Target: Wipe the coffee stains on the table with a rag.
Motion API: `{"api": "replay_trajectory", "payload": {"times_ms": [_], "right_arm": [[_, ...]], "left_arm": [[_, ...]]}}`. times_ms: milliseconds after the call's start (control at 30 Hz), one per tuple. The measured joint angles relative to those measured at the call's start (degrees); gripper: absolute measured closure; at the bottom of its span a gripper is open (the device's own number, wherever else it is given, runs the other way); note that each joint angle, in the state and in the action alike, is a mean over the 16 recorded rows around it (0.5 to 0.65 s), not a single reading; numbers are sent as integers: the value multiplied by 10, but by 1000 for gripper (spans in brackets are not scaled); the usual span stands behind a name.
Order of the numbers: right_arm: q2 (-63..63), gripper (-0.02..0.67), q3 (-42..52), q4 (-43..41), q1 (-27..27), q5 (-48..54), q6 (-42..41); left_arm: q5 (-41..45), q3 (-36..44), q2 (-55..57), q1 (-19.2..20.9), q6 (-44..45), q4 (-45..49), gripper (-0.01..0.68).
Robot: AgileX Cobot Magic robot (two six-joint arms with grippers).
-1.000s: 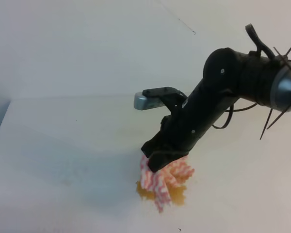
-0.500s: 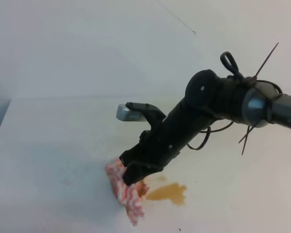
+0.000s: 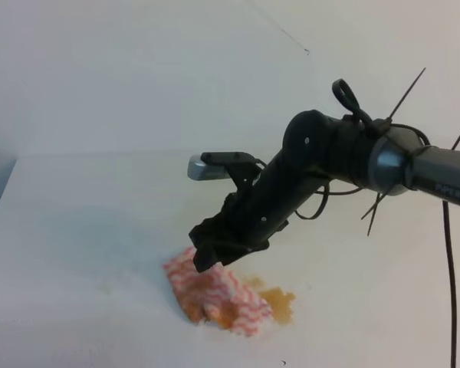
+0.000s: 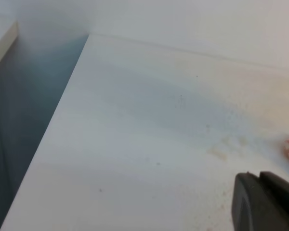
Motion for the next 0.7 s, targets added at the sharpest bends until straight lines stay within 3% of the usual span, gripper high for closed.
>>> {"api": "replay_trajectory", "payload": {"times_ms": [167, 300, 500, 700], "right_arm": [[1, 290, -27, -76, 28, -16, 3], [5, 259, -42, -144, 58, -30, 4], [23, 306, -47, -232, 99, -42, 14], [45, 402, -48, -268, 114, -24, 31]], "left_arm": [[0, 0, 0, 0, 0, 0, 672], [0, 0, 0, 0, 0, 0, 672], [0, 0, 0, 0, 0, 0, 672], [0, 0, 0, 0, 0, 0, 672]]}}
